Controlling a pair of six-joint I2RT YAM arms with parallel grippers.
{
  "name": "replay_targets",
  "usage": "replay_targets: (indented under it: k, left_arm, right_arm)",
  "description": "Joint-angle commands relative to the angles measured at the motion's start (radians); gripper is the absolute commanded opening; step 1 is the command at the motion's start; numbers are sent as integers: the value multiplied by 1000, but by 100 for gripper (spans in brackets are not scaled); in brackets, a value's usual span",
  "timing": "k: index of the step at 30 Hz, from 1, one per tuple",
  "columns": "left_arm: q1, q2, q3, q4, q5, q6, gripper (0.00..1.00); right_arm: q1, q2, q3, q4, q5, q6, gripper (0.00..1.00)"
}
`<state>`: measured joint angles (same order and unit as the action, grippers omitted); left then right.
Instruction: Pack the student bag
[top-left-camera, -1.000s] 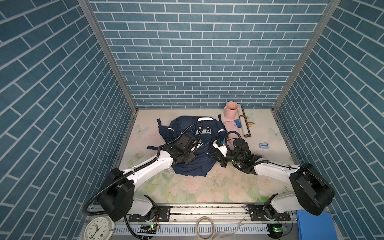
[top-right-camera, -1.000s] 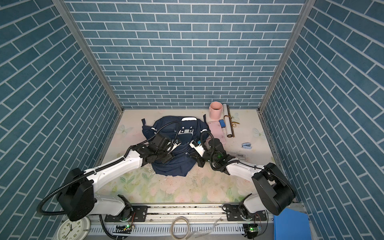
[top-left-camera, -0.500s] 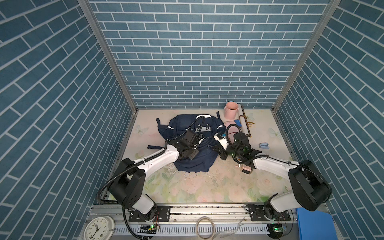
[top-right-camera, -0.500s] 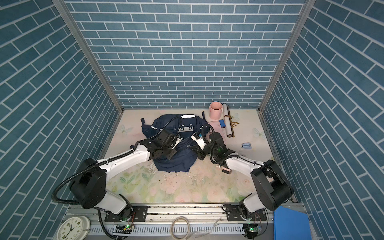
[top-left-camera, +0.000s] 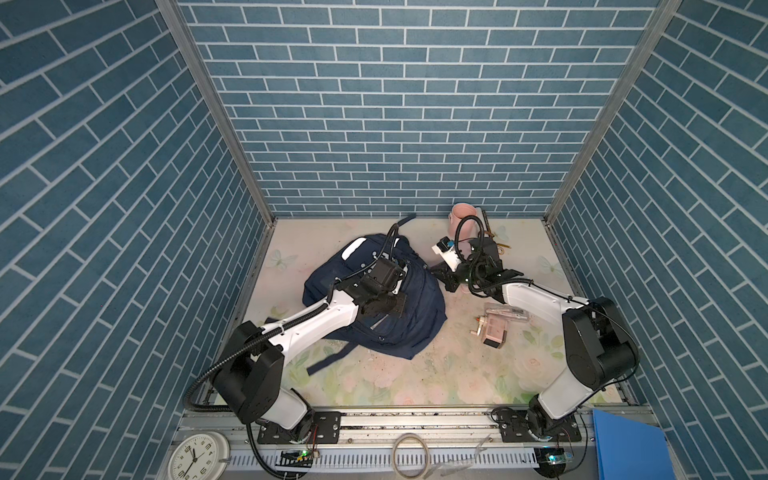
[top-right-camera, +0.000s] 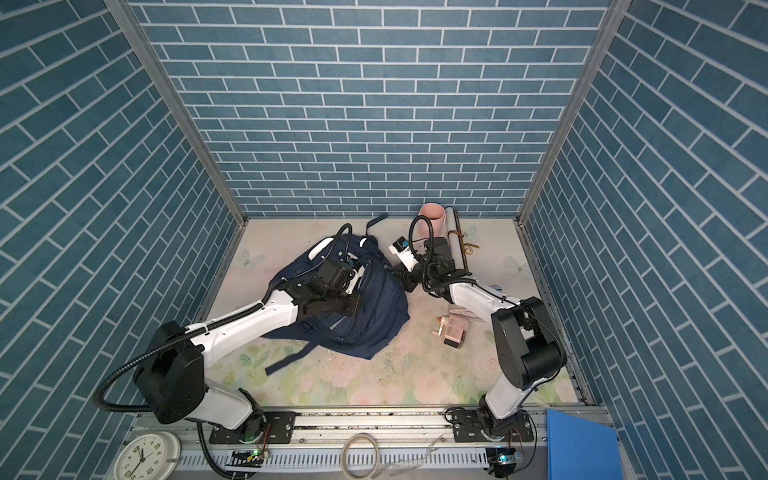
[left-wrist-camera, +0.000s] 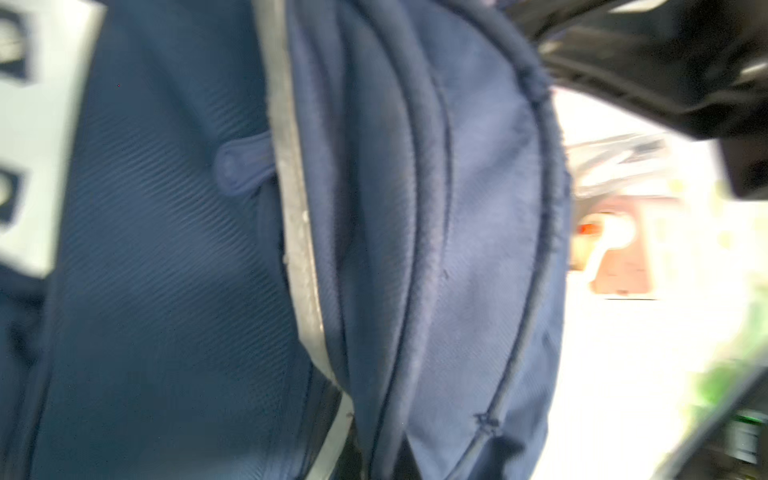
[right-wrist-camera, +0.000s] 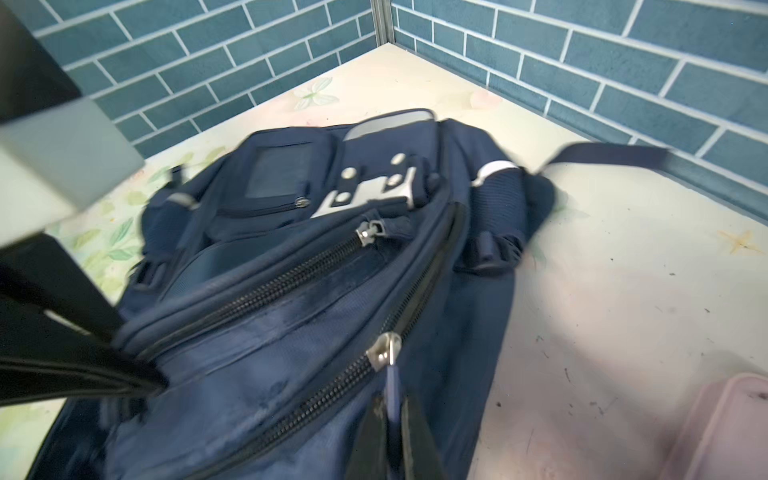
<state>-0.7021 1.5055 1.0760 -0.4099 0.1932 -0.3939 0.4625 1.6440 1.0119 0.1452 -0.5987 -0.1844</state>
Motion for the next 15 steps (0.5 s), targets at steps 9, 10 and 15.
replay_targets:
  k: [9,10,15]
  left_arm:
    - [145,29,67,233,284,-234,0]
    - [150,32,75,232,286,-242,0]
    - [171,38,87,314,311,-324,0]
  right_arm:
    - [66,-226,-179,23,64,-101,0]
    - [73,-240,-192,22,69,-99,0]
    - [139,-276,-233,14,122,-110,0]
